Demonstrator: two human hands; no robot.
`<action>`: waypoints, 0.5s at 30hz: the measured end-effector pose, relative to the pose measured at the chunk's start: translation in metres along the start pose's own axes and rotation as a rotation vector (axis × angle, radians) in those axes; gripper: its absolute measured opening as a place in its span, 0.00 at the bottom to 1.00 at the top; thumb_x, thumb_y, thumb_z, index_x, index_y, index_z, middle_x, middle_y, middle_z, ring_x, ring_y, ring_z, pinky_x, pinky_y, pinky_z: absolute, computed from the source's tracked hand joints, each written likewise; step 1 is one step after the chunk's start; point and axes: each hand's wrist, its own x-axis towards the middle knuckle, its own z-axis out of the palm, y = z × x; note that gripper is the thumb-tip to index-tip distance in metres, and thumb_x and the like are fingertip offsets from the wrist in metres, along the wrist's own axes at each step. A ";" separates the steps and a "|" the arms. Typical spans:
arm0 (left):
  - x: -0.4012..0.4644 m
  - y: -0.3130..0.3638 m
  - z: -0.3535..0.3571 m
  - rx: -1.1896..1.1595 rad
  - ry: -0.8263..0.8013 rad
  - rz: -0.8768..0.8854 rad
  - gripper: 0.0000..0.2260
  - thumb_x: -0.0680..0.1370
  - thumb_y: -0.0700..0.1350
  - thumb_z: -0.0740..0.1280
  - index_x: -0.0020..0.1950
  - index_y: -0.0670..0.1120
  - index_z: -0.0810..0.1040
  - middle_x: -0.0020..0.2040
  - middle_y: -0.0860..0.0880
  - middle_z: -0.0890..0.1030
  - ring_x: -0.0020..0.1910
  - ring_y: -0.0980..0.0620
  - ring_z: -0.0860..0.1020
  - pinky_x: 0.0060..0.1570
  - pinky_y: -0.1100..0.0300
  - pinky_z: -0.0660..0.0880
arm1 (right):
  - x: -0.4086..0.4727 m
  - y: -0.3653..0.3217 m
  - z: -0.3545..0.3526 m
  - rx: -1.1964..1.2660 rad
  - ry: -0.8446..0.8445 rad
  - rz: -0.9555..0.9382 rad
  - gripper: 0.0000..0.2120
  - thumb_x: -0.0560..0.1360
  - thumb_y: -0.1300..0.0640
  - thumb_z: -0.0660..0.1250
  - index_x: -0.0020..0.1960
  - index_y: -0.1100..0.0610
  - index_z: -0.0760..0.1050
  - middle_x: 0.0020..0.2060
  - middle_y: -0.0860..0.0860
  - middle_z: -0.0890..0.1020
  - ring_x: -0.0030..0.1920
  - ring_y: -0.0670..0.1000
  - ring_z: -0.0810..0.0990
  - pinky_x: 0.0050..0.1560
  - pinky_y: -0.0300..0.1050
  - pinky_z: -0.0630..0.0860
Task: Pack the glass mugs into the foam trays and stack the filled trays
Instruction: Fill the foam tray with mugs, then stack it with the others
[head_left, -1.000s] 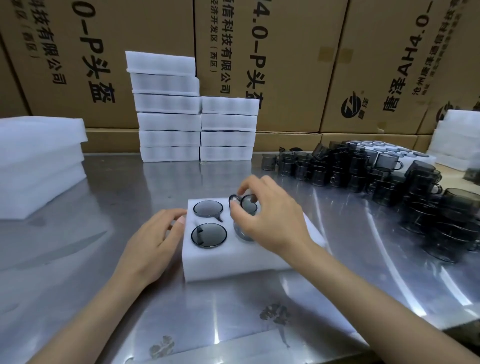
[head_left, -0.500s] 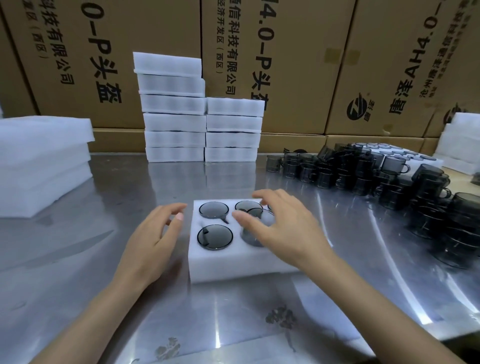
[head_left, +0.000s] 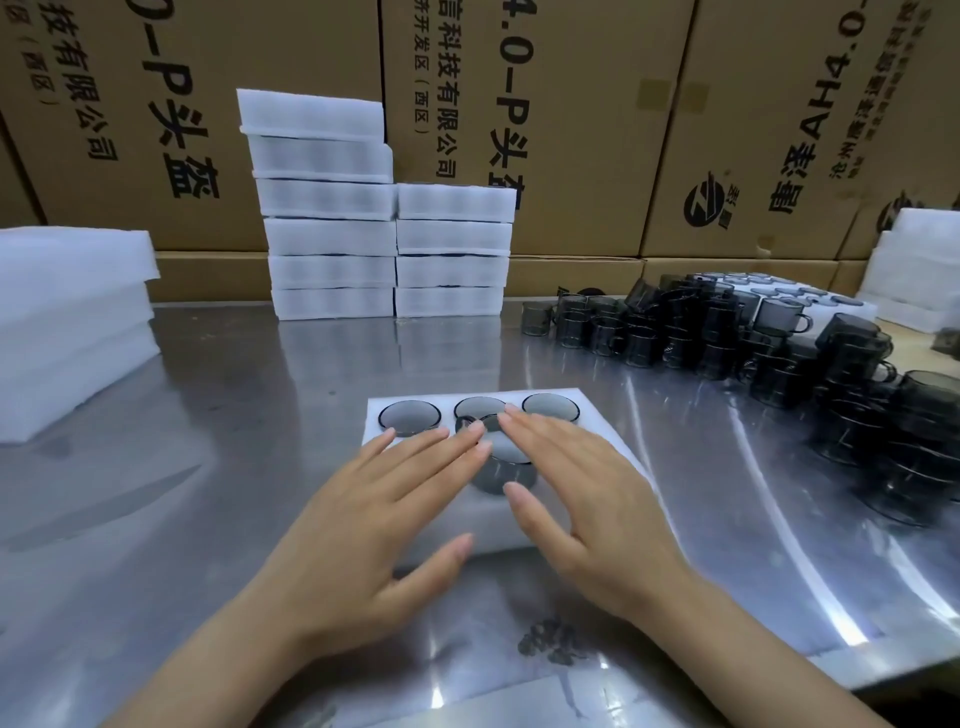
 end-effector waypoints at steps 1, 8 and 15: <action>-0.001 0.000 0.001 -0.008 -0.007 -0.005 0.25 0.78 0.56 0.56 0.74 0.51 0.63 0.74 0.57 0.63 0.73 0.57 0.63 0.69 0.53 0.58 | -0.001 -0.001 0.000 -0.007 -0.012 0.000 0.24 0.77 0.46 0.56 0.69 0.54 0.71 0.68 0.46 0.72 0.68 0.44 0.70 0.67 0.46 0.68; 0.000 -0.002 0.005 -0.024 -0.010 -0.080 0.21 0.75 0.56 0.58 0.64 0.51 0.77 0.65 0.59 0.75 0.66 0.57 0.71 0.68 0.56 0.59 | -0.006 -0.007 0.001 -0.227 -0.102 -0.011 0.24 0.74 0.41 0.56 0.61 0.53 0.79 0.60 0.46 0.80 0.60 0.49 0.78 0.61 0.44 0.72; -0.001 -0.001 0.008 -0.004 0.005 -0.056 0.21 0.74 0.55 0.59 0.63 0.50 0.78 0.64 0.58 0.75 0.63 0.56 0.74 0.66 0.56 0.61 | -0.007 -0.008 0.001 -0.217 -0.168 0.000 0.25 0.76 0.42 0.53 0.64 0.53 0.76 0.63 0.46 0.78 0.64 0.49 0.76 0.64 0.45 0.69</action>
